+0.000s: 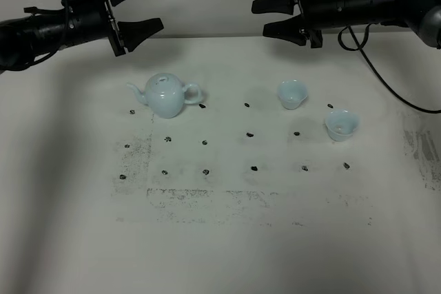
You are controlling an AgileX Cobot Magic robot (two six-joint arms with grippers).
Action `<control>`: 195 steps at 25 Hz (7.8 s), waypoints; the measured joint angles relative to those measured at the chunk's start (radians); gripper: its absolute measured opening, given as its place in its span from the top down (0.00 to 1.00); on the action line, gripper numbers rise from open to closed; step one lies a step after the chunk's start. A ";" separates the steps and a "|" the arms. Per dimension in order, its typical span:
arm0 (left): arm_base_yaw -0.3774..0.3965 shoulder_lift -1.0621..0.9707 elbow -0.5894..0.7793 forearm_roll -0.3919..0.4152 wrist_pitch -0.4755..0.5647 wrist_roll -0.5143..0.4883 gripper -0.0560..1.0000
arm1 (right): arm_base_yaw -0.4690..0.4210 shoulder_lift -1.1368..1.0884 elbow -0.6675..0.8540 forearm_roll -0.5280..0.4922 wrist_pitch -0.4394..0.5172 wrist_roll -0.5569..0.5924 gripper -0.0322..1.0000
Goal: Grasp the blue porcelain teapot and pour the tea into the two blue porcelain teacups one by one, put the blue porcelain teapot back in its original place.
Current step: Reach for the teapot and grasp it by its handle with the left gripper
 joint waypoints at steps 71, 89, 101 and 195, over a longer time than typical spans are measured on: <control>0.071 -0.336 0.183 0.772 -0.212 0.027 0.27 | -0.058 -2.455 1.774 -1.230 -0.125 0.247 0.49; 0.071 -0.336 0.183 0.771 -0.232 0.041 0.27 | -0.058 -2.565 1.782 -1.226 -0.131 0.230 0.66; 0.071 -0.336 0.183 0.752 -0.233 0.058 0.27 | -0.058 -2.565 1.782 -1.224 -0.131 0.228 0.67; -0.584 -0.214 0.155 2.481 -0.663 -0.633 0.36 | -0.058 -2.565 1.782 -1.218 -0.131 0.228 0.69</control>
